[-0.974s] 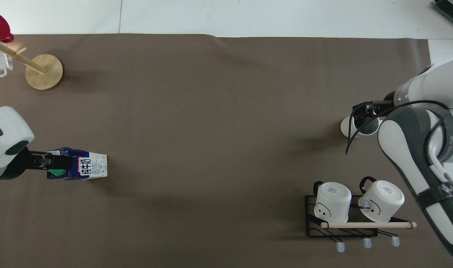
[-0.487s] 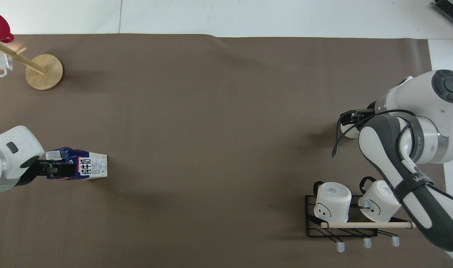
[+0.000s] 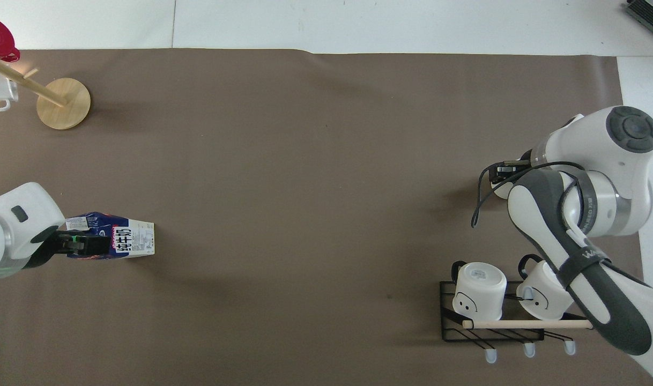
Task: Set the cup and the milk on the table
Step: 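Reach the right gripper to the dark mug while the left gripper grasps the carton, then carry the dark mug toward the table center with the right gripper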
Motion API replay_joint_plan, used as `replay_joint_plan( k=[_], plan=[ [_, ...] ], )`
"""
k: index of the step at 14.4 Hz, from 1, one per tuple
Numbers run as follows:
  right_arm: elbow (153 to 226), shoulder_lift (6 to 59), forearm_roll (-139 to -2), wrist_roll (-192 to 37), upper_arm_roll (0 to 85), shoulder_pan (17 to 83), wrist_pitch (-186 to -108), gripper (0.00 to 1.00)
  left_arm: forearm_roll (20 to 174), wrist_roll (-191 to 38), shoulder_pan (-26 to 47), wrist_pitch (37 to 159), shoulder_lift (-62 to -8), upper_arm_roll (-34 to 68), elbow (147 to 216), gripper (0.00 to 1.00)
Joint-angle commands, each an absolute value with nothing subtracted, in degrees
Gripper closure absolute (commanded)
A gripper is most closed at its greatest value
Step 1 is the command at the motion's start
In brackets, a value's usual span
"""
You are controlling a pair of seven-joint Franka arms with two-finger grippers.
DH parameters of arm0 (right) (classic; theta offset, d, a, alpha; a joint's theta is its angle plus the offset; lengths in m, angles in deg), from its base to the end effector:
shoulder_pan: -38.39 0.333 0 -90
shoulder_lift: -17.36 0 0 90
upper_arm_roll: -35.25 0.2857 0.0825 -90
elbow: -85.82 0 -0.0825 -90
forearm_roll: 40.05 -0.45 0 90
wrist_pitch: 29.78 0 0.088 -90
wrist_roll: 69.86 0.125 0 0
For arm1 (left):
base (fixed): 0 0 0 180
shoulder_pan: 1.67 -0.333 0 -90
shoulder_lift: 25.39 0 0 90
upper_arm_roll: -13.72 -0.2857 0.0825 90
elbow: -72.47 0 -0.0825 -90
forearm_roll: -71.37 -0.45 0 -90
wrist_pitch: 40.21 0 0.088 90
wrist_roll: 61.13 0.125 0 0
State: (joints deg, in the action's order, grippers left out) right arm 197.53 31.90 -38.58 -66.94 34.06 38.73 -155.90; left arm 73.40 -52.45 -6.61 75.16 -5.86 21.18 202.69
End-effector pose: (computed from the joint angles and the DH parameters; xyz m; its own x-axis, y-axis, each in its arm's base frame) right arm 0.6509 -0.0108 0.2641 0.9987 -0.0500 -0.0011 -0.0499 -0.9984 0.0260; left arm 0.5299 -0.0262 0.4291 0.9815 -0.1753 0.0768 -0.1741 -0.9845 -0.0221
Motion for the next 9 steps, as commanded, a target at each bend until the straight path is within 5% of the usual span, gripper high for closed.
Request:
replay_joint_plan(
  k=[1, 9],
  plan=[
    [198.1, 31.7, -38.5, -67.9, 34.1, 38.6, -156.4, 1.0, 73.5, -51.5, -7.3, 76.8, -4.3, 21.5, 204.6, 0.0],
    [192.8, 31.2, -38.6, -67.3, 34.9, 42.7, -154.9, 1.0, 73.5, -51.5, -7.4, 83.7, -5.2, 21.5, 209.2, 0.0]
  ],
)
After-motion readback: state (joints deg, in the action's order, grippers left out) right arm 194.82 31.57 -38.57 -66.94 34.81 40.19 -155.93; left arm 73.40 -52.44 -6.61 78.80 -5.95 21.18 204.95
